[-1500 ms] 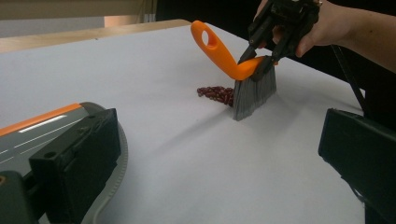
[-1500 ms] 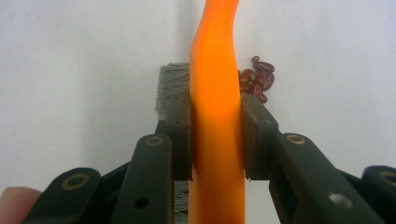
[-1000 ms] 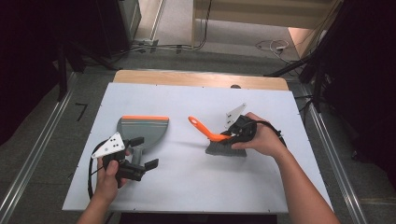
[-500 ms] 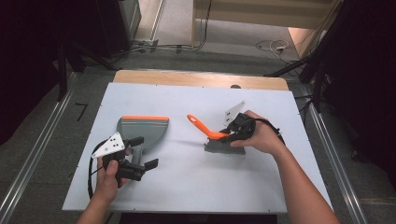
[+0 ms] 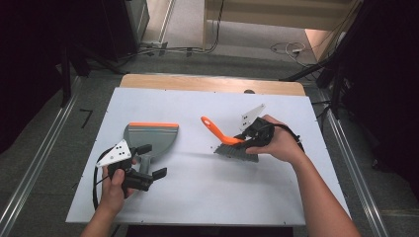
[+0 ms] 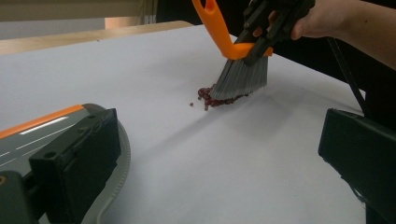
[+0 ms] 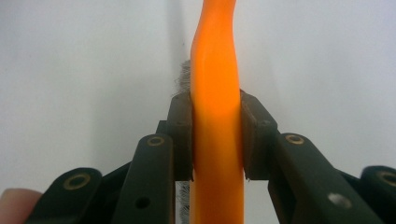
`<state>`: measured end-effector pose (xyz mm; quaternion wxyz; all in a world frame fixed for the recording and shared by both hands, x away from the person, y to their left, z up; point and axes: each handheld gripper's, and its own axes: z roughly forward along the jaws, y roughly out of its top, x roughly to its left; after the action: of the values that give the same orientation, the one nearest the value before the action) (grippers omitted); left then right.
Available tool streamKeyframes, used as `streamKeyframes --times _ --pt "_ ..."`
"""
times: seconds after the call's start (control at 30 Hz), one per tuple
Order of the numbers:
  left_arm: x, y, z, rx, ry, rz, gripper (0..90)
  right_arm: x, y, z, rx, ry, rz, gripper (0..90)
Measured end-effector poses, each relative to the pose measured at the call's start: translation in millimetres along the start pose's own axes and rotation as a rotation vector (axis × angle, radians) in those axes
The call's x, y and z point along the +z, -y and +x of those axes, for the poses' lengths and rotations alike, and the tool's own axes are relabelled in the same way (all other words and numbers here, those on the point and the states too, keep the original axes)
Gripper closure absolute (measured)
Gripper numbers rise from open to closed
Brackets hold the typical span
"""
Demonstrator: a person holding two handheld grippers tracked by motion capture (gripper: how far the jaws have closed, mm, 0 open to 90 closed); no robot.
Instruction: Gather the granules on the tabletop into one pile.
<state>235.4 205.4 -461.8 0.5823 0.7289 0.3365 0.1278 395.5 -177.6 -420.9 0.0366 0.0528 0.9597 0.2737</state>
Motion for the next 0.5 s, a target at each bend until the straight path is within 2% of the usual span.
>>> streamKeyframes --times 0.13,0.2,0.23,0.3,0.43,0.5 --pt "0.4 0.0 -0.3 -0.002 0.002 0.000 0.0 -7.4 -4.2 4.5 0.078 0.004 -0.028 67.9" --pt "0.8 0.0 -0.3 0.001 0.001 0.001 0.0 -9.4 -8.7 8.5 0.167 0.011 -0.043 67.9" --pt "1.0 0.0 -0.4 0.001 0.002 0.002 0.0 -9.5 -12.6 11.1 0.233 0.019 -0.055 67.9" --pt "1.2 -0.1 -0.5 0.003 0.002 0.003 0.0 -6.2 -20.3 14.7 0.333 0.023 -0.075 68.0" --pt "1.6 -0.1 -1.1 0.005 0.002 0.007 0.0 10.9 -37.0 19.4 0.475 0.024 -0.066 68.0" --pt "1.6 -0.1 -1.4 0.005 0.002 0.006 0.0 24.3 -43.0 16.1 0.576 0.005 -0.046 68.0"
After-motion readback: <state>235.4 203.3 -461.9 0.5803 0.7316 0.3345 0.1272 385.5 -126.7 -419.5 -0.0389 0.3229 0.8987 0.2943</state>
